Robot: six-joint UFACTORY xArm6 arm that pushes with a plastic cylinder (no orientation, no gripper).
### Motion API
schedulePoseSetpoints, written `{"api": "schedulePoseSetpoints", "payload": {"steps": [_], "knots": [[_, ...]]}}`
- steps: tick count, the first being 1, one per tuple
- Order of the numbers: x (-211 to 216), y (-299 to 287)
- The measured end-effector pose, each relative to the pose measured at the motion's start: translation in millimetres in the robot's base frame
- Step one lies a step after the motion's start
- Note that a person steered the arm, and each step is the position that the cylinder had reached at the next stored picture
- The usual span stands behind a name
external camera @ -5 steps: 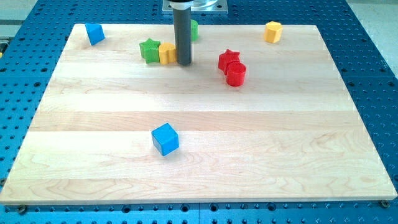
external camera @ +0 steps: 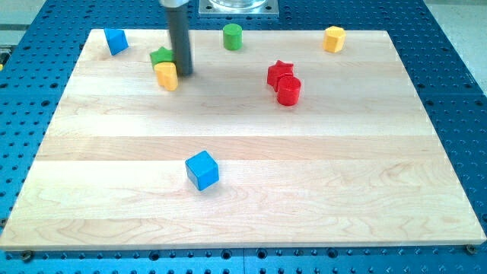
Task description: Move the heart center left
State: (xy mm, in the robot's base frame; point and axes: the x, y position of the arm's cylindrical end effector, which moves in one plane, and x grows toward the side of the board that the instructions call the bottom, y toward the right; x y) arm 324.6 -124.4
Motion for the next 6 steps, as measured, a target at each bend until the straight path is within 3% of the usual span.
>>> {"api": "schedulePoseSetpoints", "payload": {"steps": [1,2,3,6], "knots": [[56.9,-43.5],[87.1,-57.9],[102.9,-83.9],[130.5,-64.8]]}}
